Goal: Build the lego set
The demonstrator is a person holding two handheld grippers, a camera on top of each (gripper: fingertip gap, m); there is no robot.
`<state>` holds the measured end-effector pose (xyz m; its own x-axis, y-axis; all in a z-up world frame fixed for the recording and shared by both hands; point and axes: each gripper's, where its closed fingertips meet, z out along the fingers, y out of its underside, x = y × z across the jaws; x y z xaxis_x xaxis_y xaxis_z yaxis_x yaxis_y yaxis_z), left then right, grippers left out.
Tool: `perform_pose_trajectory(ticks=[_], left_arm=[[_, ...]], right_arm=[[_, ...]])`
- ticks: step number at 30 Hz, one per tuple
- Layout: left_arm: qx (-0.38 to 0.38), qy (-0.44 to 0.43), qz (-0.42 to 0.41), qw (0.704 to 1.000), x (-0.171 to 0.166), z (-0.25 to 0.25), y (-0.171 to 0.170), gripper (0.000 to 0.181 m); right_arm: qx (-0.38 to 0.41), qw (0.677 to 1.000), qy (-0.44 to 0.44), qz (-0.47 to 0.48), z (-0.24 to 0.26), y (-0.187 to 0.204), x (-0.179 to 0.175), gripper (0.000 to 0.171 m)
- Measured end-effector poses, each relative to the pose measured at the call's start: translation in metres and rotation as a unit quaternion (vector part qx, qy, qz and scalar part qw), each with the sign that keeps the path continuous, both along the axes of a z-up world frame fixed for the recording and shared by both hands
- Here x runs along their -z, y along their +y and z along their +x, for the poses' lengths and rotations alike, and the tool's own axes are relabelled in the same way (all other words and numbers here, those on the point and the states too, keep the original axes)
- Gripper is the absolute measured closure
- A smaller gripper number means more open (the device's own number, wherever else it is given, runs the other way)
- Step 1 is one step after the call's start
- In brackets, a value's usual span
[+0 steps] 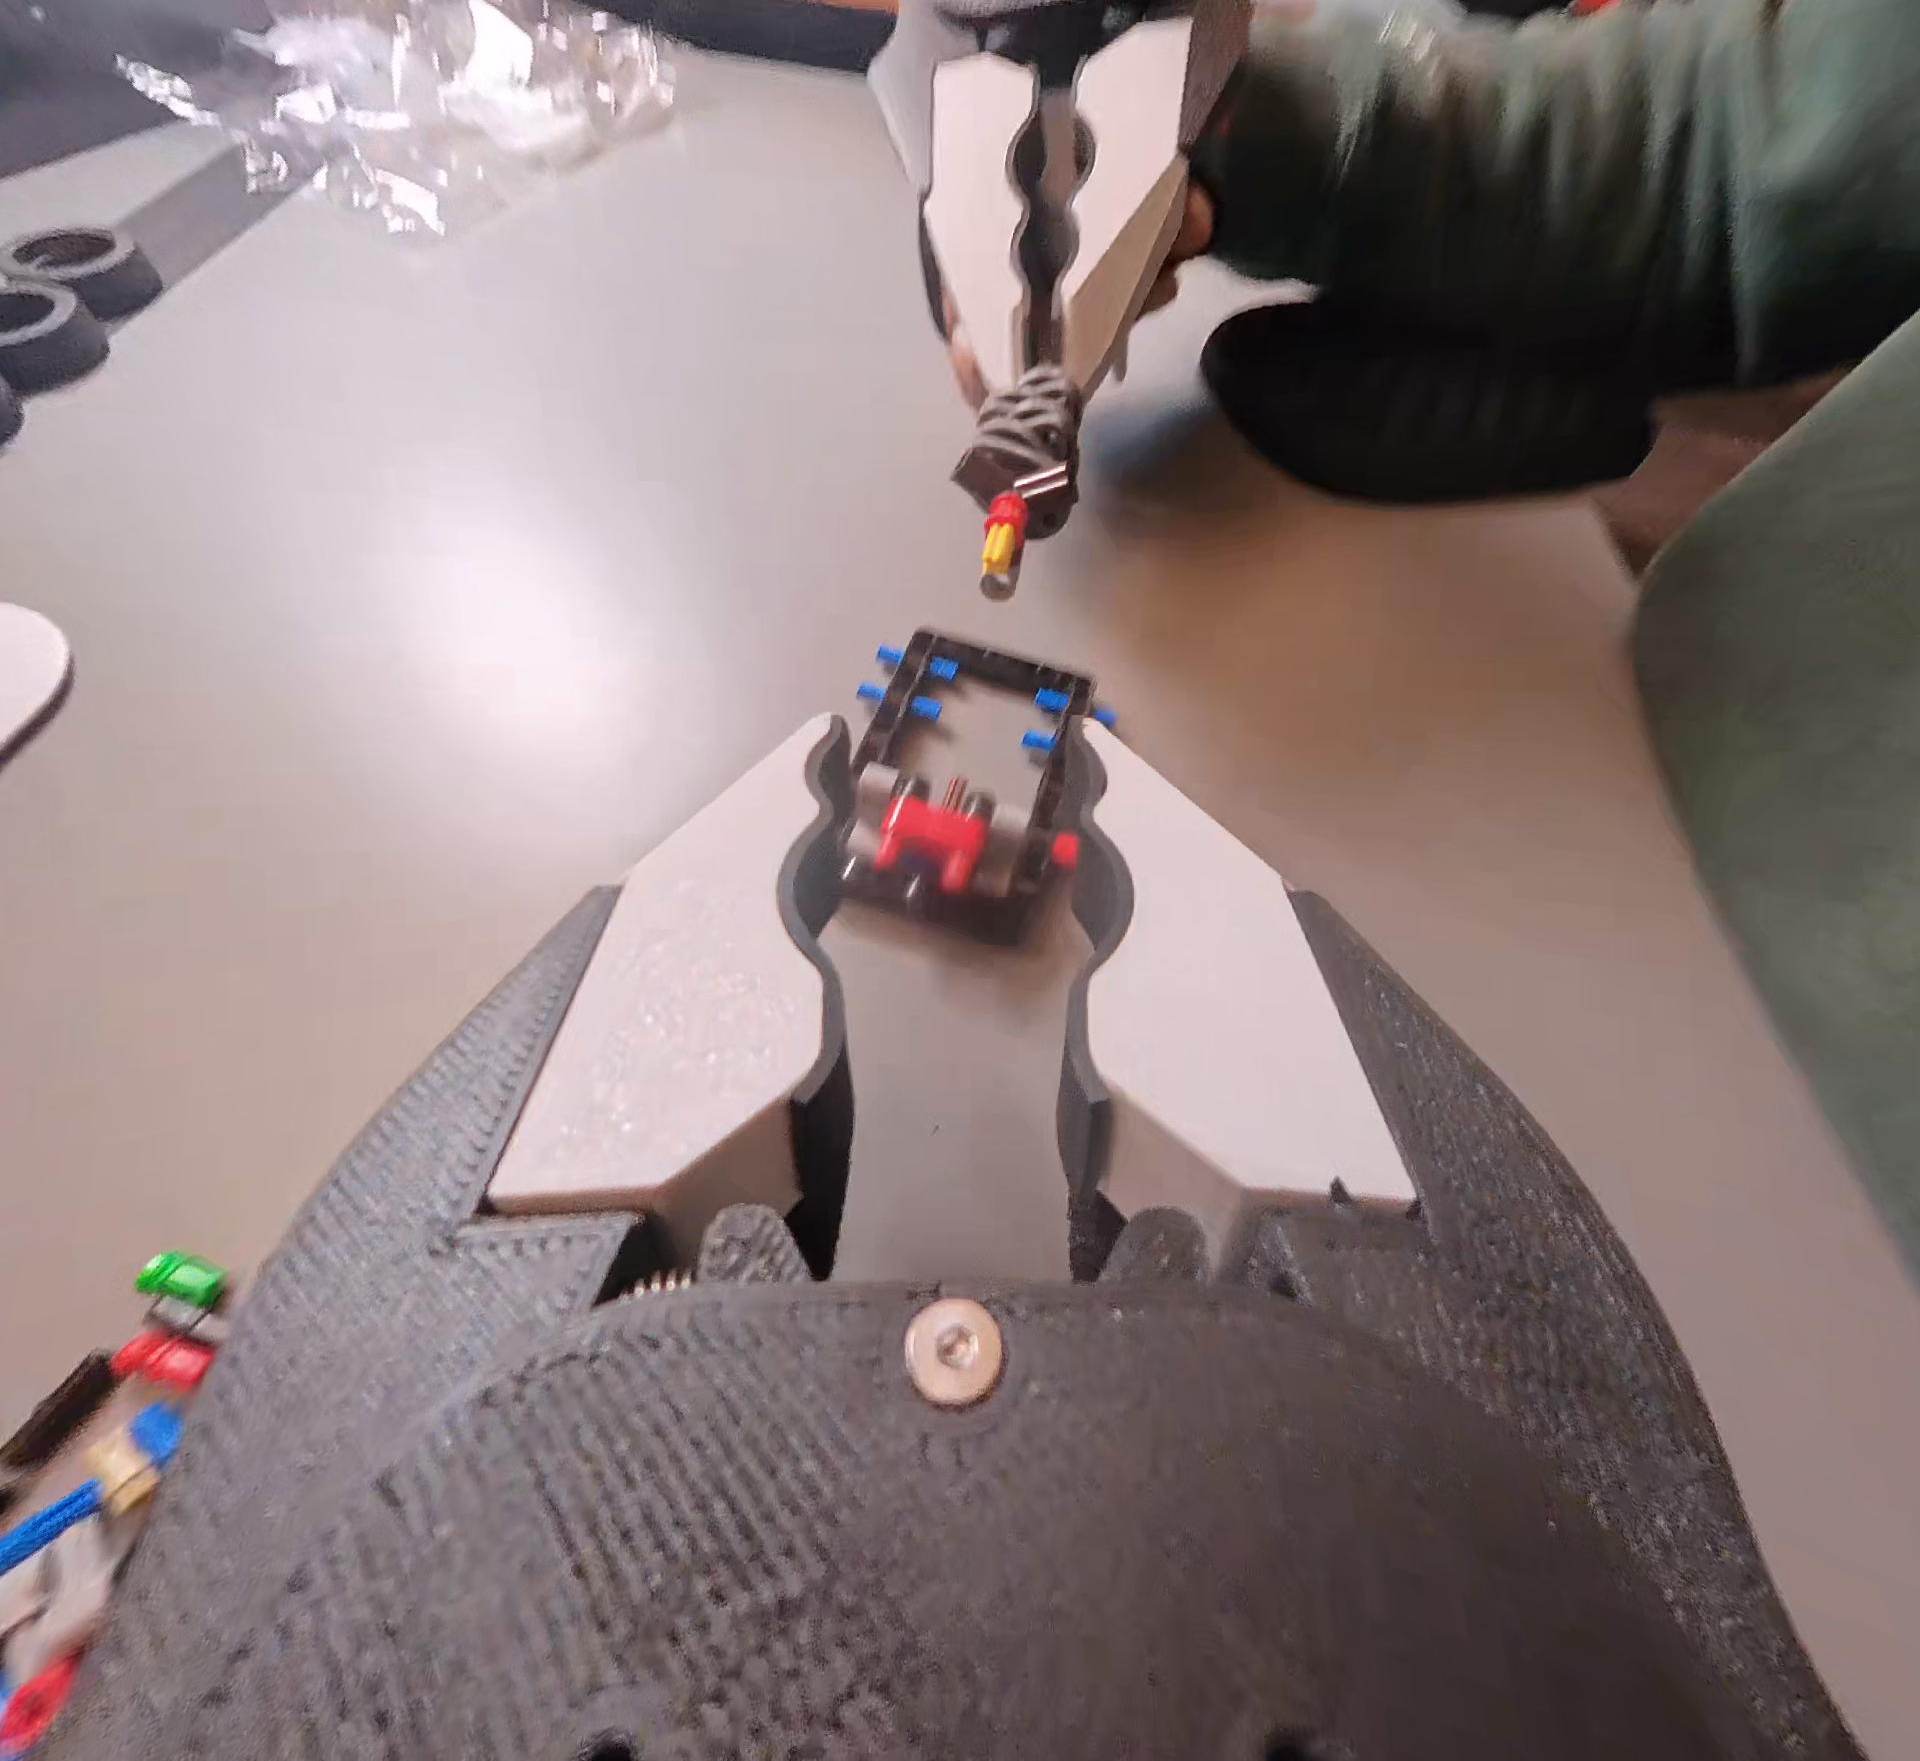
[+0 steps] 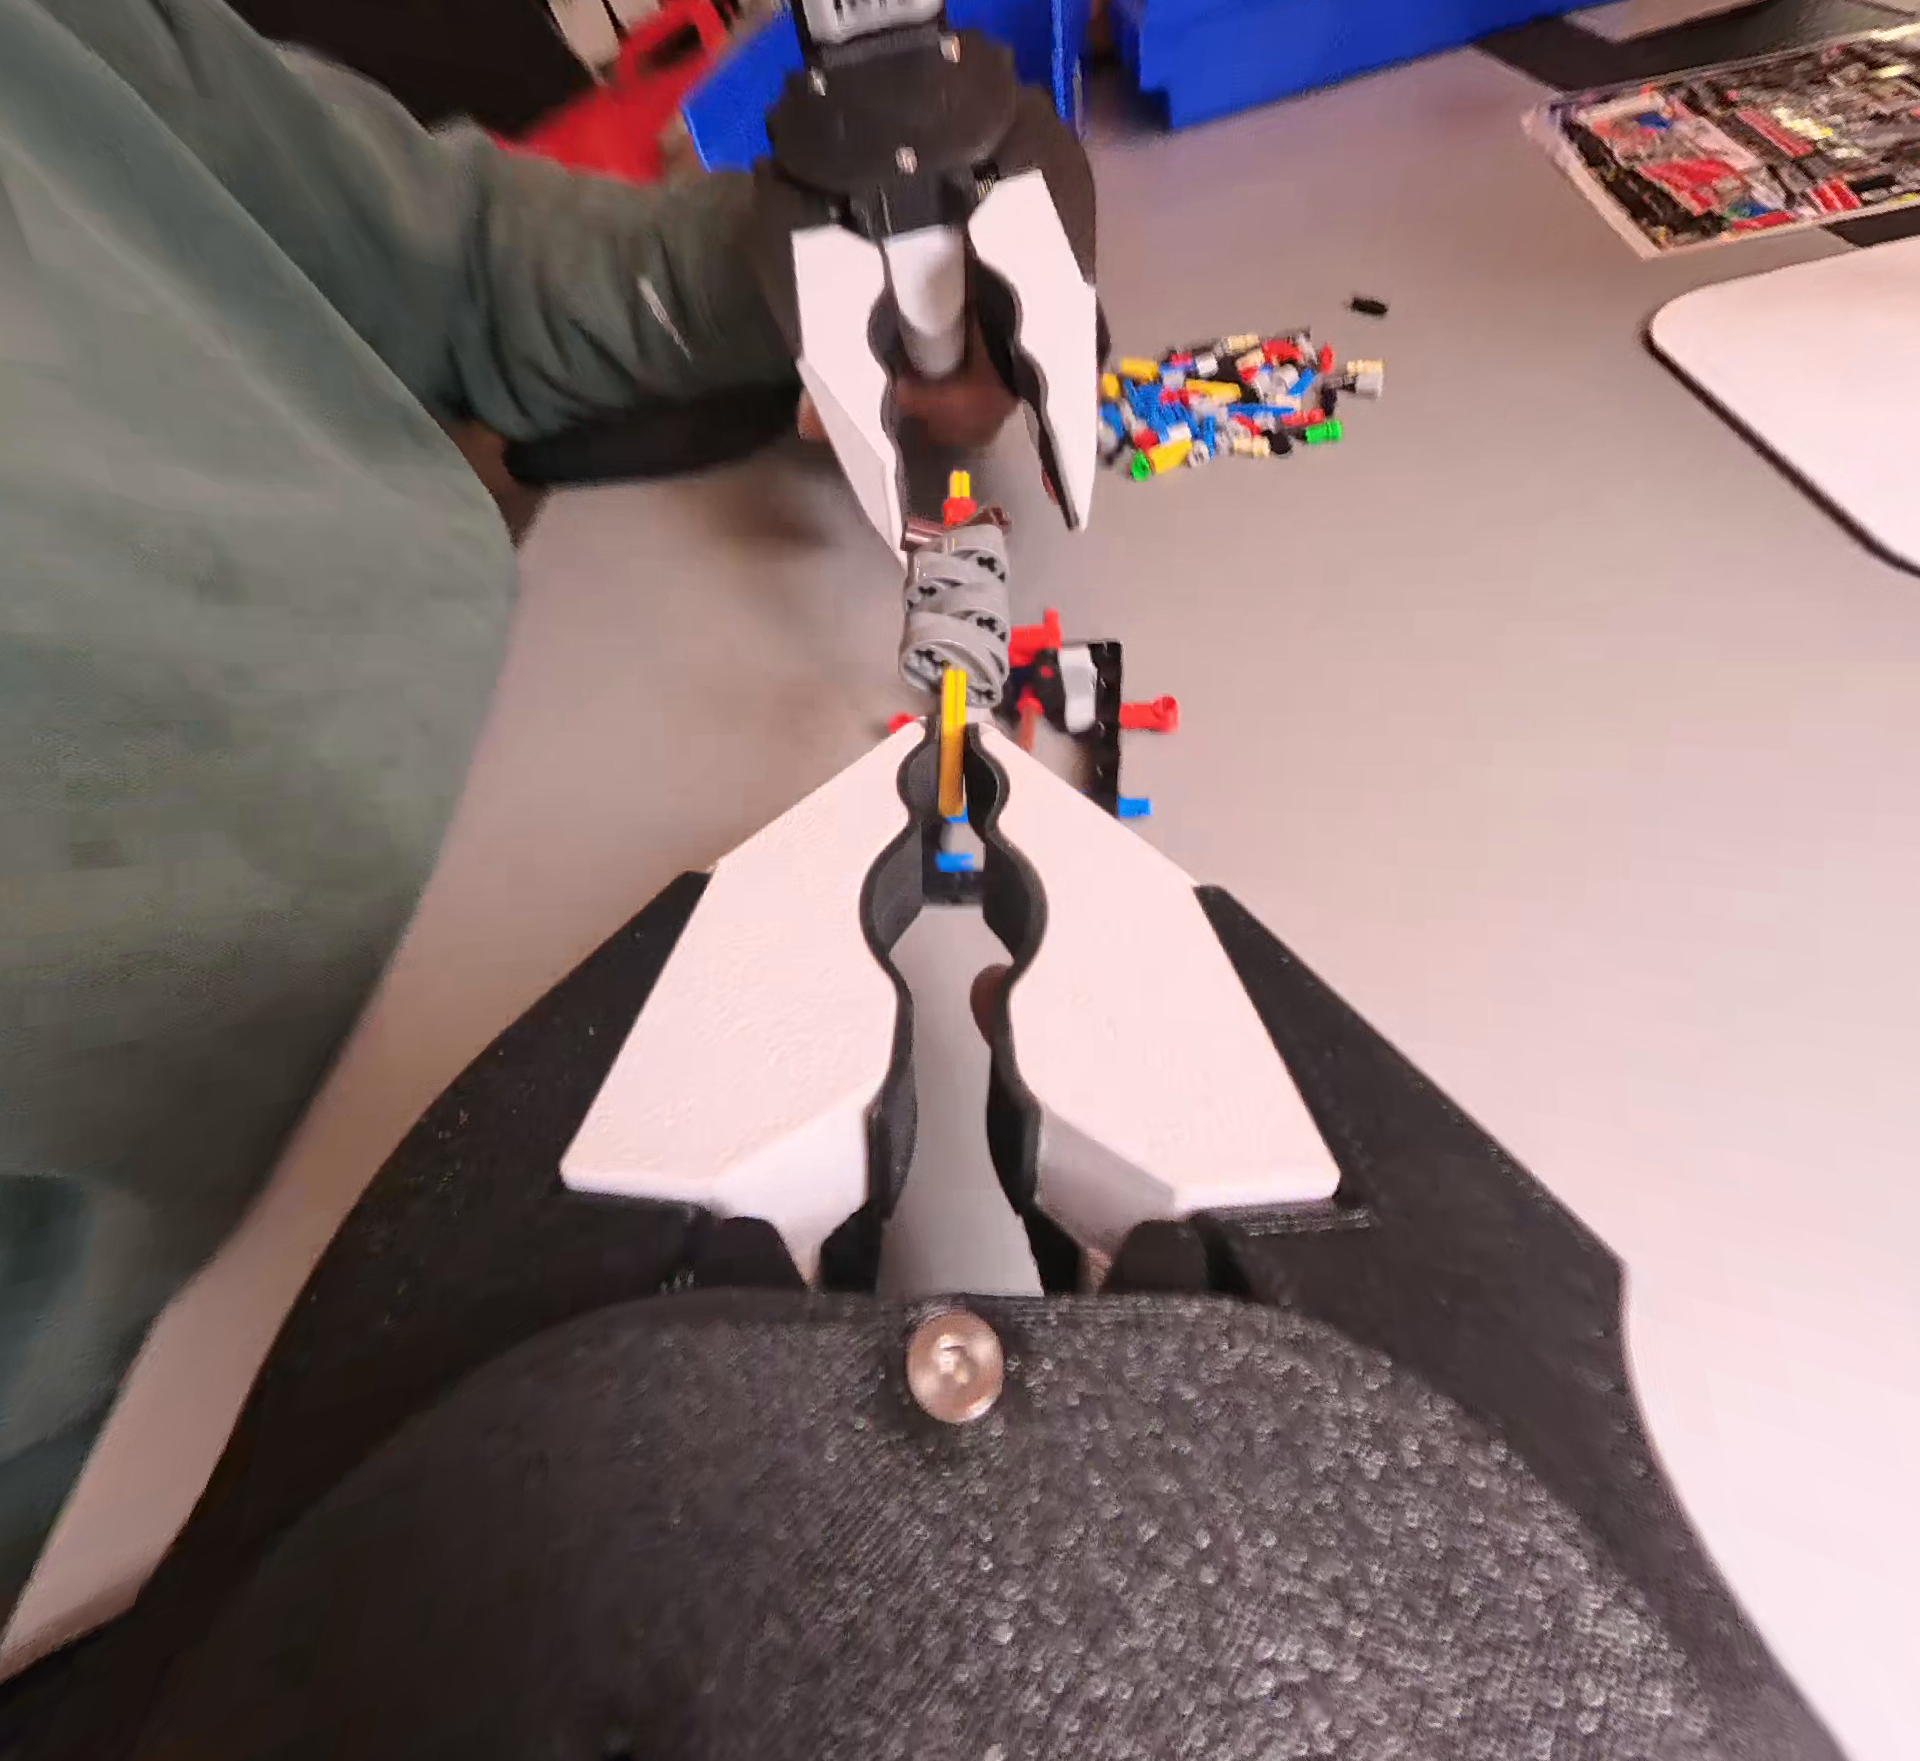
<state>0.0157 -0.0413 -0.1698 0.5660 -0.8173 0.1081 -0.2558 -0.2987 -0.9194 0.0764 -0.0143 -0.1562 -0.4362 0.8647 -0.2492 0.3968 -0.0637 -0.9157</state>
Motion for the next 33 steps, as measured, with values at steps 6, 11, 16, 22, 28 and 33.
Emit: perform_pose_trajectory(ticks=[6, 11, 16, 22, 28, 33], left_arm=[[0.005, -0.089, 0.018, 0.996, -0.036, 0.024, -0.001, 0.150], [0.001, -0.104, 0.035, 0.994, -0.046, 0.024, -0.001, 0.169], [0.005, -0.115, 0.021, 0.993, -0.043, 0.022, -0.001, 0.175], [0.017, -0.171, -0.017, 0.985, -0.040, 0.020, -0.002, 0.175], [0.020, -0.172, -0.017, 0.985, -0.037, 0.021, -0.002, 0.175], [-0.005, -0.126, -0.020, 0.992, -0.023, 0.013, 0.005, 0.165]], right_arm=[[-0.017, 0.996, 0.050, -0.078, -0.005, -0.011, -0.029, 0.169], [-0.018, 0.995, 0.050, -0.080, -0.006, -0.014, -0.029, 0.169], [-0.010, 0.997, 0.046, -0.066, -0.009, -0.015, -0.028, 0.169], [0.010, 0.999, 0.046, -0.011, -0.013, -0.017, -0.024, 0.168], [0.021, 0.998, 0.046, 0.021, -0.017, -0.019, -0.021, 0.168], [0.030, 0.998, 0.026, 0.053, -0.018, -0.015, -0.011, 0.169]])
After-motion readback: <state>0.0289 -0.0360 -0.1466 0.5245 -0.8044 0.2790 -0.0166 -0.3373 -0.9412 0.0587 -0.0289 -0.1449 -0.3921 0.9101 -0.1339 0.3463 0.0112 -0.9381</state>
